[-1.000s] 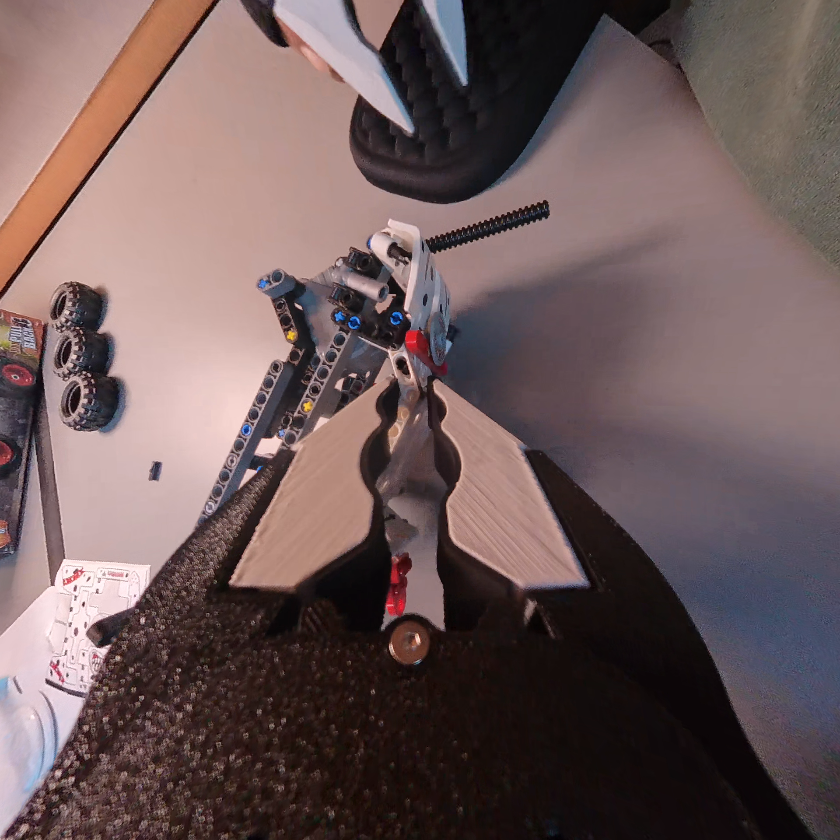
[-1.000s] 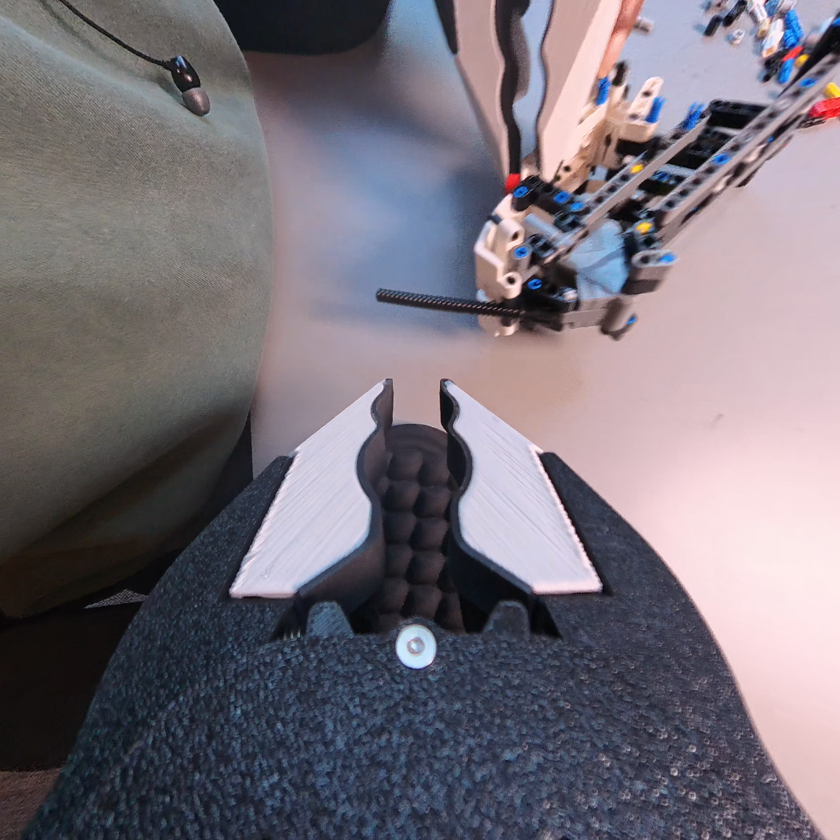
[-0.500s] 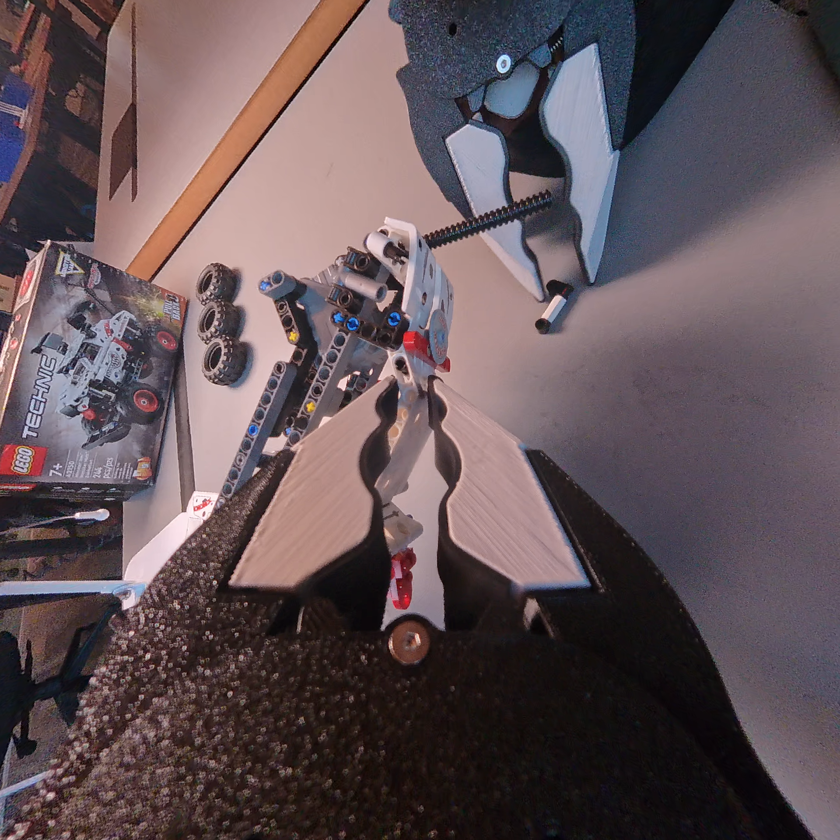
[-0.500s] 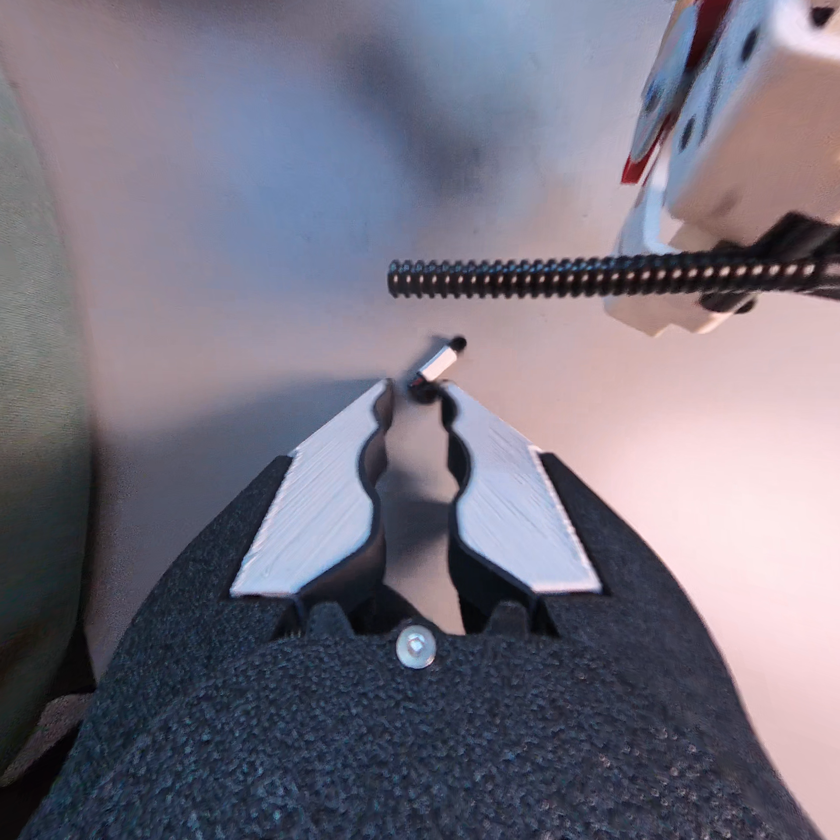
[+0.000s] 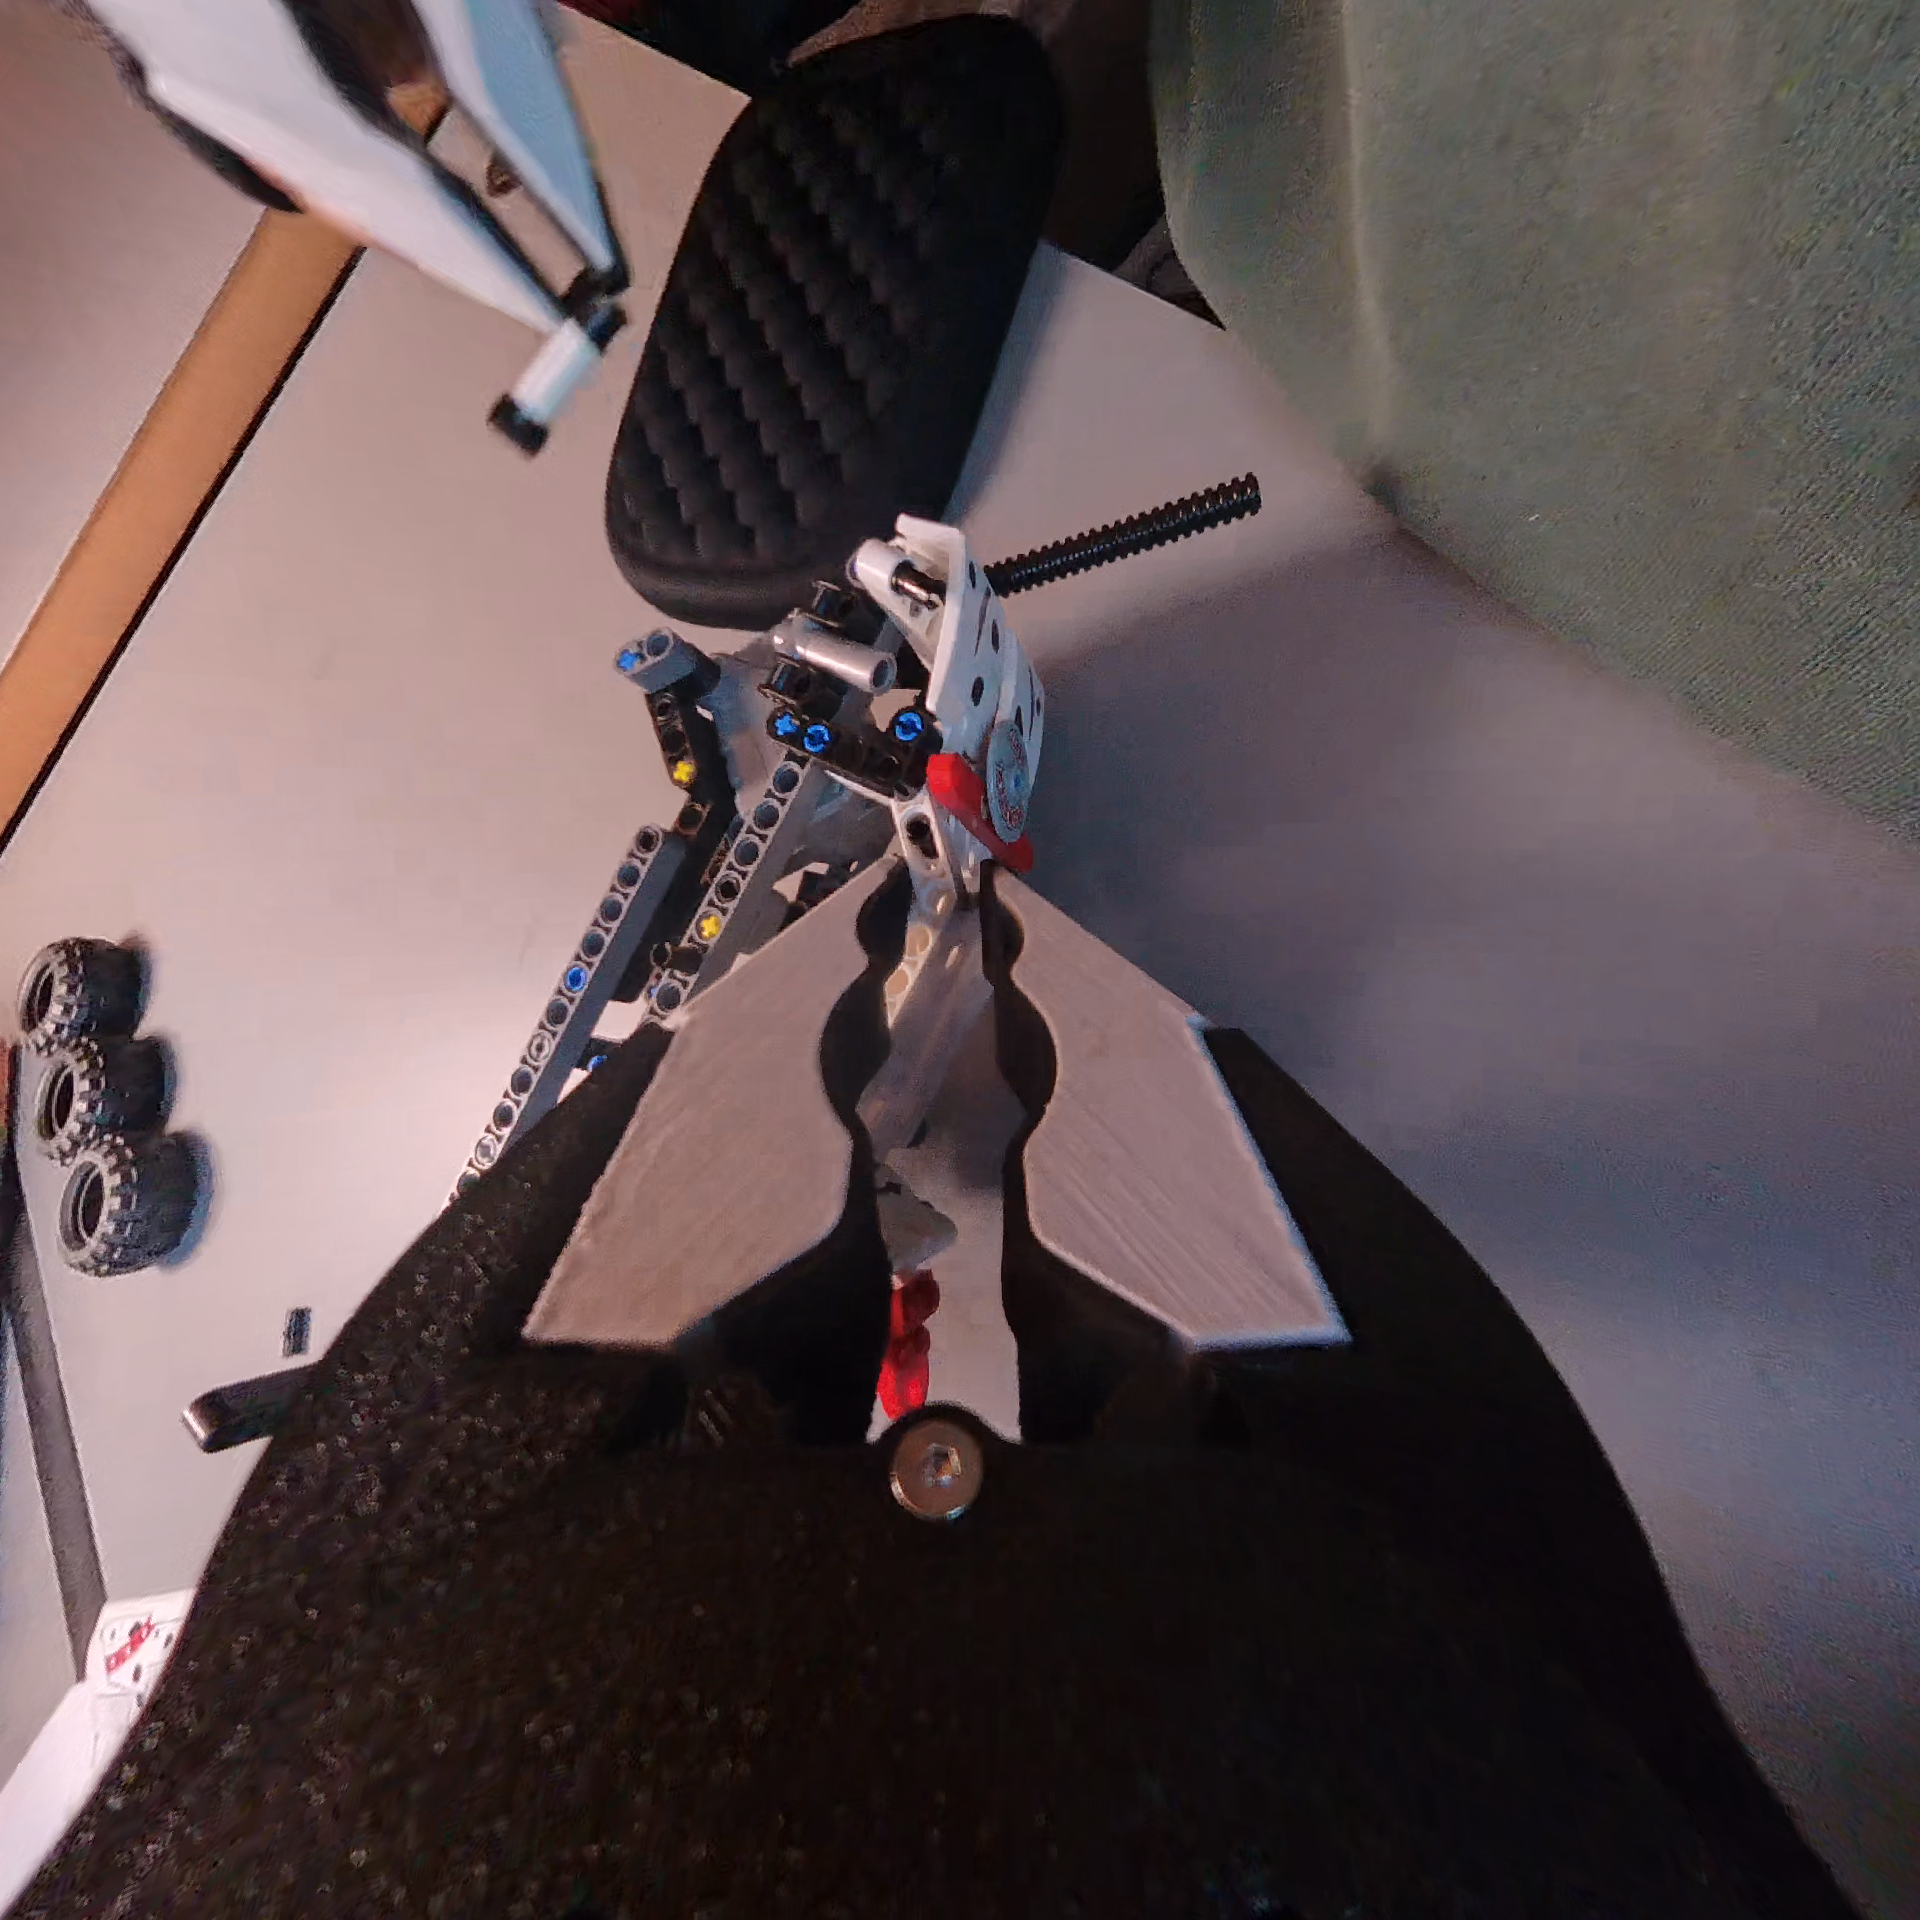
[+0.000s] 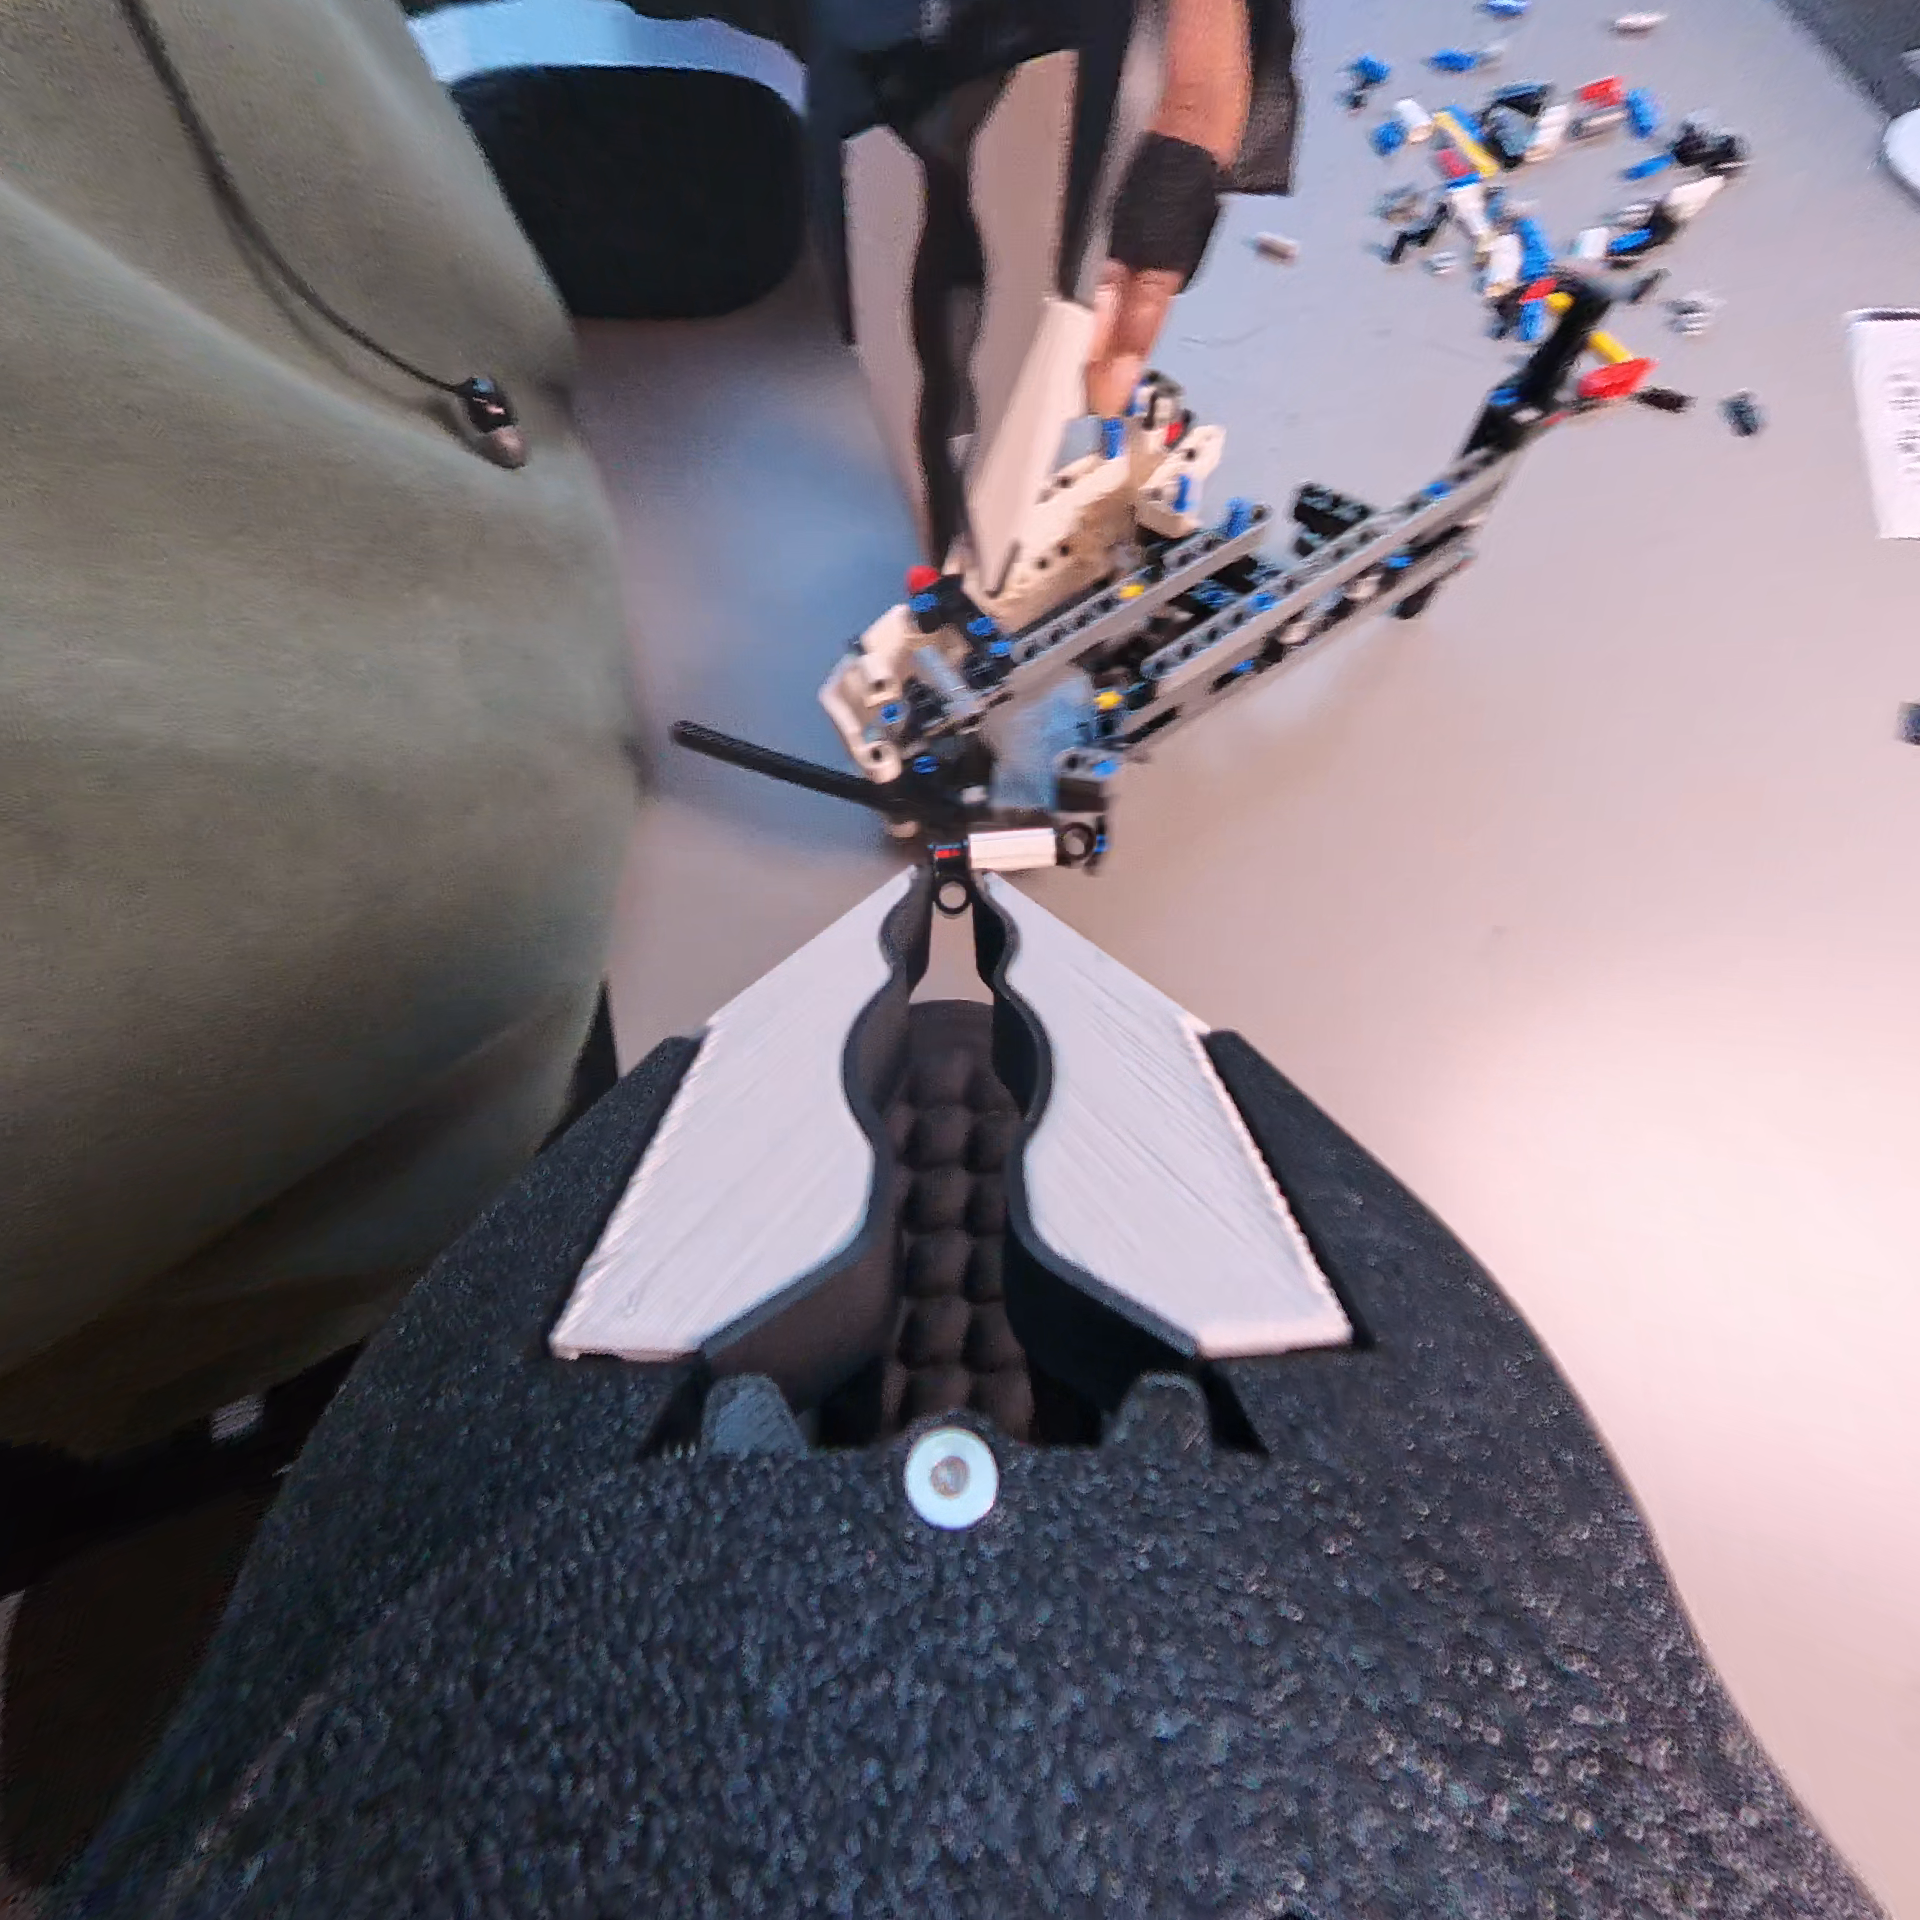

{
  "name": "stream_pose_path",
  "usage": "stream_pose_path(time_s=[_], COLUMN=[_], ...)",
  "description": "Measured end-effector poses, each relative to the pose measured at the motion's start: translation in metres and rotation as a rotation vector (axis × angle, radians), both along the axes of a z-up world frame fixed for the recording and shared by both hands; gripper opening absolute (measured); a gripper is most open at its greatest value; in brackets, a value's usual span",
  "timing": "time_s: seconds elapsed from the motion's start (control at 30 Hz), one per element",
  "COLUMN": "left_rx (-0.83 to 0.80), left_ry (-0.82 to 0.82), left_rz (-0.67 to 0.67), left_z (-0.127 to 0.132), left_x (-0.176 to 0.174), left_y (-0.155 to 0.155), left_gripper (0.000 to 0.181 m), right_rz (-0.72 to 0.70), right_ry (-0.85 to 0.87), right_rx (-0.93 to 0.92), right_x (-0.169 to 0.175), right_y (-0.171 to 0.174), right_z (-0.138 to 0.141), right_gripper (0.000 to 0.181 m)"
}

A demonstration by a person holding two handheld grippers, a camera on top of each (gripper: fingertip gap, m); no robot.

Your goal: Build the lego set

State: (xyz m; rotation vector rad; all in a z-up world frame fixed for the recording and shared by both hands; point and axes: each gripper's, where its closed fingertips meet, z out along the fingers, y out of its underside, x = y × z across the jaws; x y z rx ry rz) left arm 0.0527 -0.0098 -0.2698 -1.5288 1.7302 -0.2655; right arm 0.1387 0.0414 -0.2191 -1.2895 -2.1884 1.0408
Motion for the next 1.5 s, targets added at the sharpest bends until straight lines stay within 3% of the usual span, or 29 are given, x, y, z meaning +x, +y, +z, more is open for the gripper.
stream_pose_path(time_s=[0.13, 0.33, 0.5, 0.8, 1.0, 1.2, 1.33, 1.5], left_rx=[0.011, -0.181, -0.316, -0.364, -0.360, -0.498, -0.645, -0.758], left_ry=[-0.018, -0.219, -0.394, -0.401, -0.540, -0.857, -1.074, -1.195], left_rz=[0.053, 0.412, 0.619, 0.572, 0.619, 0.581, 0.610, 0.652], left_z=[0.007, 0.005, -0.006, -0.004, 0.018, 0.065, 0.086, 0.083], left_x=[-0.008, -0.047, -0.047, -0.054, -0.073, -0.041, -0.032, -0.043], left_y=[-0.005, -0.017, -0.006, 0.016, 0.019, 0.018, 0.028, 0.035], left_gripper=[0.022, 0.022, 0.023, 0.027, 0.026, 0.022, 0.025, 0.025], right_rz=[-0.031, -0.026, 0.057, 0.132, 0.076, 0.034, 0.056, 0.013], right_ry=[0.011, 0.004, -0.006, 0.007, 0.051, 0.295, 0.357, 0.387], right_rx=[0.040, 0.055, 0.035, 0.012, 0.020, 0.077, 0.135, 0.187], right_x=[-0.015, -0.039, -0.047, -0.039, -0.029, -0.080, -0.113, -0.137], right_y=[0.011, 0.027, 0.015, -0.025, -0.003, -0.003, -0.019, -0.017], right_z=[-0.015, -0.044, -0.052, -0.049, -0.018, 0.034, 0.031, 0.026], right_gripper=[0.007, 0.007, 0.007, 0.007, 0.007, 0.007, 0.007, 0.007])
